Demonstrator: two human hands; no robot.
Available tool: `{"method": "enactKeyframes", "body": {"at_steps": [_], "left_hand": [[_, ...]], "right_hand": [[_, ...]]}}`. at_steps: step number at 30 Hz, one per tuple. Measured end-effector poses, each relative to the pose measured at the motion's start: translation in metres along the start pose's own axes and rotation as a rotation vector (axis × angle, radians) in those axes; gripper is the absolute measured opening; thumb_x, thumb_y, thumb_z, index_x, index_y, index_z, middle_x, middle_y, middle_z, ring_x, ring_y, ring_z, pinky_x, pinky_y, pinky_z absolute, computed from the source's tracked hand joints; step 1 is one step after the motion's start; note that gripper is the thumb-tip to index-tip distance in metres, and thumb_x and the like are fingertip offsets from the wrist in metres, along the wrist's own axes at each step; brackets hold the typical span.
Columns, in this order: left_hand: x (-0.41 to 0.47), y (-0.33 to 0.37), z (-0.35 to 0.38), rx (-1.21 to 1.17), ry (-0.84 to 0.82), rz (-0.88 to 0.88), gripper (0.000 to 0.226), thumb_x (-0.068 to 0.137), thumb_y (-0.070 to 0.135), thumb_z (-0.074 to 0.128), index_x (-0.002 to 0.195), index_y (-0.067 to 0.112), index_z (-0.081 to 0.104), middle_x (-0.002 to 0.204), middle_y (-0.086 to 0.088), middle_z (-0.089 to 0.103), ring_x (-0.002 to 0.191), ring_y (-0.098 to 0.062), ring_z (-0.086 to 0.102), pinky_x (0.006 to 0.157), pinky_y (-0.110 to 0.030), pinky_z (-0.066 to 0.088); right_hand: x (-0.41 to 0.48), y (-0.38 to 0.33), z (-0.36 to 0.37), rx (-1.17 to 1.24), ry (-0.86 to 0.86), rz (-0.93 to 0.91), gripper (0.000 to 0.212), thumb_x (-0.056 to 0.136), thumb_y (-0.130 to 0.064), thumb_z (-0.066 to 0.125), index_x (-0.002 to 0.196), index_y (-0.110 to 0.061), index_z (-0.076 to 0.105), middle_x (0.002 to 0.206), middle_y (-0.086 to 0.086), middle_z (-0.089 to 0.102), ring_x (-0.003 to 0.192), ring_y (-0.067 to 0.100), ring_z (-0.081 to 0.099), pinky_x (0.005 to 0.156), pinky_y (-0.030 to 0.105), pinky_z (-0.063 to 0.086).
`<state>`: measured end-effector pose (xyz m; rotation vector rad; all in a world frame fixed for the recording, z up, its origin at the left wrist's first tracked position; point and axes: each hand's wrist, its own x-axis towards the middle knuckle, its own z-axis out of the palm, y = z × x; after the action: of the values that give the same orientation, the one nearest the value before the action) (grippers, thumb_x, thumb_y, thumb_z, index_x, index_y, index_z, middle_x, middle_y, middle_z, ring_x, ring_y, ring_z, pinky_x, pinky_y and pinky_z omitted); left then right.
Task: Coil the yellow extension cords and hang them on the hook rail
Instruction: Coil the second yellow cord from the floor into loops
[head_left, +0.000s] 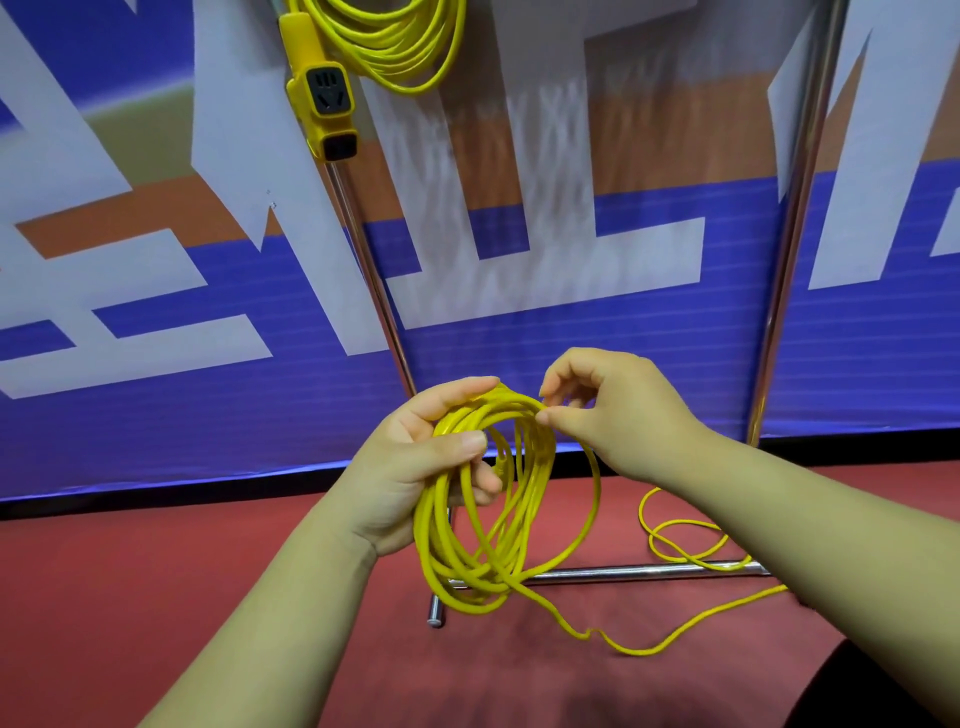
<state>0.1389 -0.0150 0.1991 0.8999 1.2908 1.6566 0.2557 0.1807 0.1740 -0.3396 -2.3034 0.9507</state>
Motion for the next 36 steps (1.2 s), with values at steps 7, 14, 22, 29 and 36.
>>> {"method": "enactKeyframes", "body": {"at_steps": [7,14,22,29,36], "left_hand": [[0.002,-0.004,0.003,-0.012,-0.067,-0.039,0.043,0.073,0.012,0.078,0.115,0.015,0.074,0.074,-0.011,0.056,0.048,-0.019,0.055,0.051,-0.032,0.053],[0.007,-0.006,0.007,-0.046,0.139,0.048,0.023,0.085,0.006,0.064,0.103,0.016,0.074,0.072,-0.010,0.053,0.048,-0.019,0.059,0.052,-0.033,0.055],[0.014,0.006,-0.003,-0.201,0.463,0.223,0.017,0.099,0.004,0.051,0.108,0.013,0.063,0.074,-0.005,0.052,0.043,-0.007,0.043,0.042,-0.021,0.043],[0.014,0.007,-0.018,-0.310,0.547,0.245,0.017,0.099,0.005,0.052,0.110,0.012,0.062,0.072,-0.004,0.055,0.046,-0.008,0.047,0.043,-0.020,0.045],[0.005,0.001,-0.067,-0.358,0.693,0.229,0.012,0.100,0.006,0.053,0.104,0.012,0.063,0.072,-0.004,0.052,0.044,-0.006,0.043,0.040,-0.019,0.040]], "right_hand": [[0.001,-0.002,0.005,0.022,0.049,0.025,0.018,0.077,-0.026,0.082,0.075,-0.030,0.065,0.067,-0.028,0.064,0.064,-0.001,0.062,0.059,0.016,0.042],[-0.001,0.002,0.012,0.181,0.012,0.113,0.019,0.078,-0.019,0.081,0.079,-0.026,0.063,0.066,-0.009,0.067,0.058,0.003,0.061,0.062,0.022,0.047],[-0.033,0.010,0.050,0.423,-0.498,0.254,0.032,0.077,-0.026,0.077,0.088,-0.019,0.048,0.086,0.014,0.068,0.072,0.009,0.058,0.075,0.040,0.049],[-0.042,0.015,0.072,0.328,-0.700,0.247,0.030,0.091,-0.004,0.066,0.085,-0.017,0.039,0.063,-0.001,0.059,0.072,0.016,0.065,0.059,0.025,0.042],[-0.030,0.037,0.043,0.356,-0.814,0.414,0.034,0.093,0.003,0.061,0.078,-0.014,0.035,0.056,-0.005,0.058,0.075,0.027,0.061,0.063,0.030,0.044]]}}
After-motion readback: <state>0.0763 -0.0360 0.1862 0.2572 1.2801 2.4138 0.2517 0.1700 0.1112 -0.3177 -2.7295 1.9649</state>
